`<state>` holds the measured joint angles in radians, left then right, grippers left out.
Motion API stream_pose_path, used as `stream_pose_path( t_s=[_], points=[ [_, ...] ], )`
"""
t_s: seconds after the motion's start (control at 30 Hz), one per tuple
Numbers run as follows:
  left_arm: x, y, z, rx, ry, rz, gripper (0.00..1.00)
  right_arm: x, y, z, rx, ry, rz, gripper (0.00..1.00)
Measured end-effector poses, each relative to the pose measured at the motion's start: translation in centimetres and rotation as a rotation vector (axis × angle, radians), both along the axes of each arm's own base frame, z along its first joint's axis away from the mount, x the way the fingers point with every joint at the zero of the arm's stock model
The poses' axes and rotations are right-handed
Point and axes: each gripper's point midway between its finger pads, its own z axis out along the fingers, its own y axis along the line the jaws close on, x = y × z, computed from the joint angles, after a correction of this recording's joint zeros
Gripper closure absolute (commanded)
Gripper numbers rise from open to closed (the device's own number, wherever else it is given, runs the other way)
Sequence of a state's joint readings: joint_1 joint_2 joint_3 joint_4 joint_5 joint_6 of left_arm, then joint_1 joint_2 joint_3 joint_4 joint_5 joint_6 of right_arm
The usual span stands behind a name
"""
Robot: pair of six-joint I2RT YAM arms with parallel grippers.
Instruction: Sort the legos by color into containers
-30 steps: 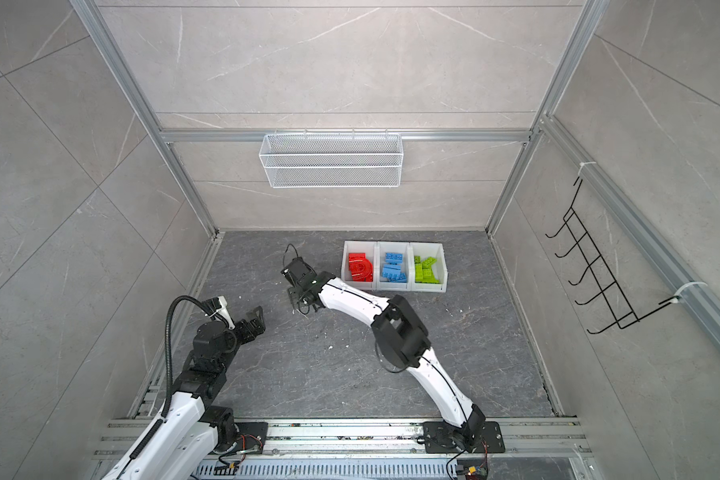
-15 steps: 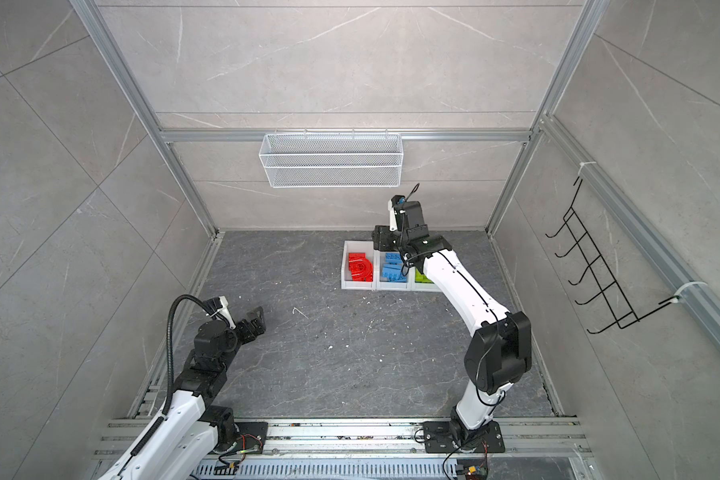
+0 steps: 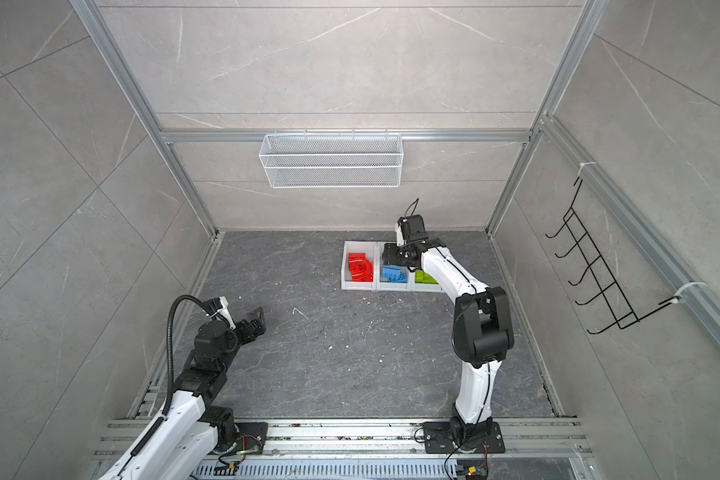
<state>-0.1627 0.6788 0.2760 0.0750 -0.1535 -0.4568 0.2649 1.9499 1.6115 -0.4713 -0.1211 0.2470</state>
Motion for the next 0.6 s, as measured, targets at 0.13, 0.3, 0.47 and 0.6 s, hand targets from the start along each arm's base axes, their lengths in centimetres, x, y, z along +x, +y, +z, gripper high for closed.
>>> stream_pose_path(
  t_s=[0.13,0.3,0.47,0.6],
  points=[
    [0.0,0.0,0.4,-0.002,-0.014,0.001,0.00,1.2,-0.4,-0.6,0.009,0.009,-0.028,0.54],
    [-0.1,0.1,1.1,-0.006,-0.042,0.003,0.01,2.7,-1.5,-0.4,0.001,-0.009,-0.064,0.34],
    [-0.1,0.1,1.0,-0.005,-0.039,0.003,0.01,3.1,-2.1,-0.4,-0.012,-0.010,-0.083,0.13],
    [-0.1,0.1,1.0,-0.005,-0.036,0.003,0.01,3.4,-2.0,0.2,-0.005,-0.023,-0.085,0.09]
  ],
)
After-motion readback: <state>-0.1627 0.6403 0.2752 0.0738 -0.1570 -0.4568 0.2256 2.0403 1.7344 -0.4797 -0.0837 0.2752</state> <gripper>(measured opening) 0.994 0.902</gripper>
